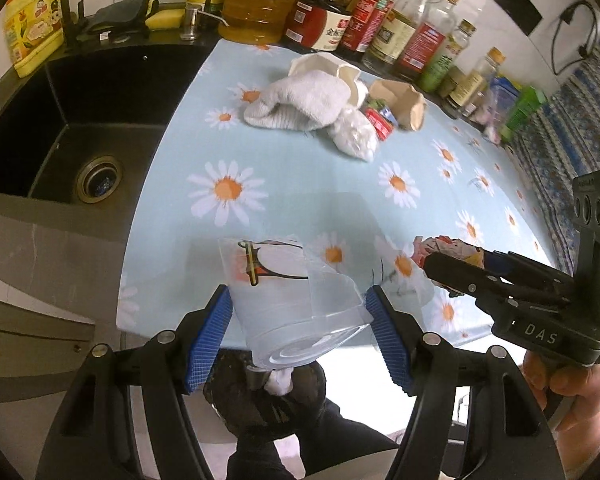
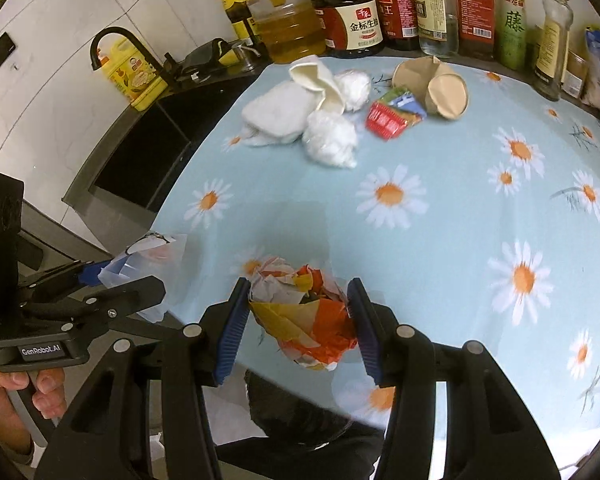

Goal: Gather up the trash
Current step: 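Carry the plastic cup and snack wrapper down over the trash bin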

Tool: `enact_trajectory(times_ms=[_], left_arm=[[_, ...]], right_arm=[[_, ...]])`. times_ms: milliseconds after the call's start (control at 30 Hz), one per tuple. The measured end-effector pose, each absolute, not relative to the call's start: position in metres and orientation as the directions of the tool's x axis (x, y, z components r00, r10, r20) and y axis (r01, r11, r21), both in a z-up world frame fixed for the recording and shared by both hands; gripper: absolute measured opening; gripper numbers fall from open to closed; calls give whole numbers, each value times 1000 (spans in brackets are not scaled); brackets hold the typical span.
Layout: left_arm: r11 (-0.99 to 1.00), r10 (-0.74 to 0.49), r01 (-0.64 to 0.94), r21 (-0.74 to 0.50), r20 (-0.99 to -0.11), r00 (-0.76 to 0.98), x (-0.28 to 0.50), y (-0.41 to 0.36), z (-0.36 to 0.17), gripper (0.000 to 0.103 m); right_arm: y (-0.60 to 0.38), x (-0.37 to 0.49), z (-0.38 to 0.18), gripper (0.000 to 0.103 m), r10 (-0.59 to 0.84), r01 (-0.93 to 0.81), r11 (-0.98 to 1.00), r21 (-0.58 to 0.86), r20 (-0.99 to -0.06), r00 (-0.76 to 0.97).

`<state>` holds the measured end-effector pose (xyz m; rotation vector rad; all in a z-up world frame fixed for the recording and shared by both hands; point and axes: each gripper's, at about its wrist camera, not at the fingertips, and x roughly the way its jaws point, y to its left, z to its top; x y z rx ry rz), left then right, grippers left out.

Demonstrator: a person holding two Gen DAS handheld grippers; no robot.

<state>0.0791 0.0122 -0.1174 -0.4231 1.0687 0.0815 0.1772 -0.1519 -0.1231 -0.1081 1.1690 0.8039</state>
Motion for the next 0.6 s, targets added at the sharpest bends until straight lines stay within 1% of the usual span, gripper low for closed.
enact_trajectory(times_ms=[333, 600], left_arm=[[926, -204, -192, -324, -860, 469, 42, 8, -127, 67], [921, -235, -183, -345, -864, 445, 14, 8, -141, 67]], right_arm=[[-151, 127, -132, 50, 480, -577, 750, 324, -866, 138], [-147, 101, -145, 51, 471, -567, 751, 339, -876, 101]])
